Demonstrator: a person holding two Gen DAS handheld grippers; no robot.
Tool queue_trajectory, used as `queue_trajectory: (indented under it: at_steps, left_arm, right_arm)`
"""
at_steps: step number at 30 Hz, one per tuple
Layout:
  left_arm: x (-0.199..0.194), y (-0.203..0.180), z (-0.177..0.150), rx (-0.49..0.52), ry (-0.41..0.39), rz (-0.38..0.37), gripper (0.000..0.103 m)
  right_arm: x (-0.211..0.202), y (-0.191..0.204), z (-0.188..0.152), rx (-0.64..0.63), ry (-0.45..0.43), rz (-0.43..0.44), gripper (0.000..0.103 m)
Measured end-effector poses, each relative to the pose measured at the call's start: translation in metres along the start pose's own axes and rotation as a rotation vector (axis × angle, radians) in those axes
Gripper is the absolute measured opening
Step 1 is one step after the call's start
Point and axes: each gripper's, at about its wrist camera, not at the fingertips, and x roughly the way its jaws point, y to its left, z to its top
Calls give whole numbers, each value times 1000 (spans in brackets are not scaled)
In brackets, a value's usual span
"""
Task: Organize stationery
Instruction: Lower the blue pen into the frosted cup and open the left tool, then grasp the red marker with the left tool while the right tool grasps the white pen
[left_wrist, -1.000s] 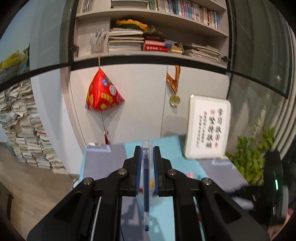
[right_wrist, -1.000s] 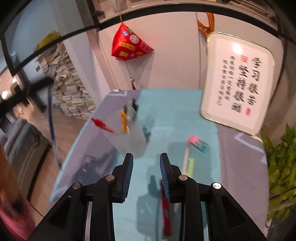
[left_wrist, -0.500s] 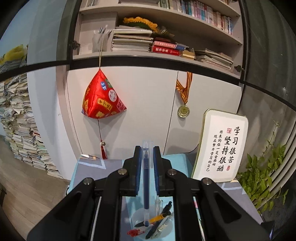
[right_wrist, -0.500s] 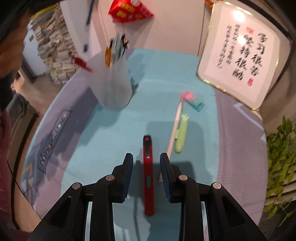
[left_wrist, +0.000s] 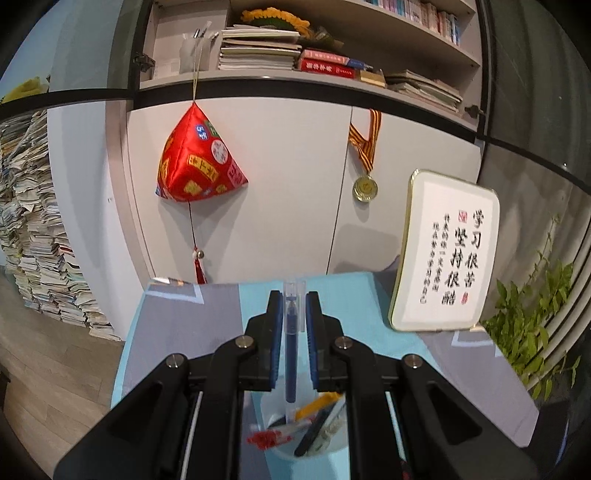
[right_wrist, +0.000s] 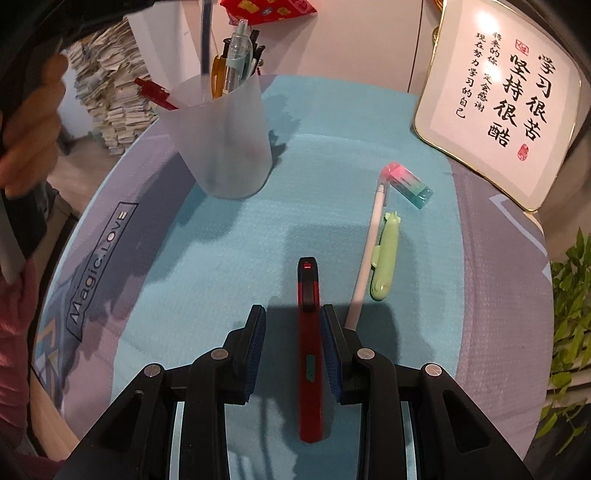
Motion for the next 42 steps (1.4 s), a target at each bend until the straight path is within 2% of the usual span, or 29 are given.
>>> queue_trajectory:
  at_steps: [8, 14, 19, 22, 24, 27, 30, 33, 39, 41, 42]
  left_arm:
    - [-2, -9, -23, 53, 57, -3, 12]
    - [-4, -14, -30, 83, 69, 9, 15]
    - [-16, -18, -33, 94, 39, 40, 42]
    - [-29, -21, -39, 91, 48, 83, 48]
    - [-35, -24, -49, 71, 91, 54, 50]
    - [-36, -37, -77, 42, 224, -52, 50]
    - [-27, -62, -106, 55, 352, -124, 50]
    - [-16, -86, -125, 98, 418, -137, 50]
    - [14, -113, -141, 115, 510, -121, 48]
    - [22, -116, -146, 102, 544, -134, 34]
    - [22, -118, -146, 111, 531, -124, 25]
  right_arm:
    - [0, -5, -2, 26, 8, 0, 30]
    - [-5, -21, -7, 78, 4, -3, 30]
    - [-8, -37, -9, 134, 0, -16, 30]
    - [-7, -51, -7, 183, -2, -26, 30]
    - [-7, -63, -8, 223, -5, -38, 30]
    - [-6, -79, -6, 275, -10, -45, 30]
    - [-7, -95, -5, 341, -23, -45, 30]
    - [-11, -106, -8, 386, -36, -24, 30]
    - [-14, -98, -11, 348, -33, 18, 30]
    - [-12, -97, -12, 340, -29, 32, 30]
    - [-11, -96, -12, 338, -28, 39, 30]
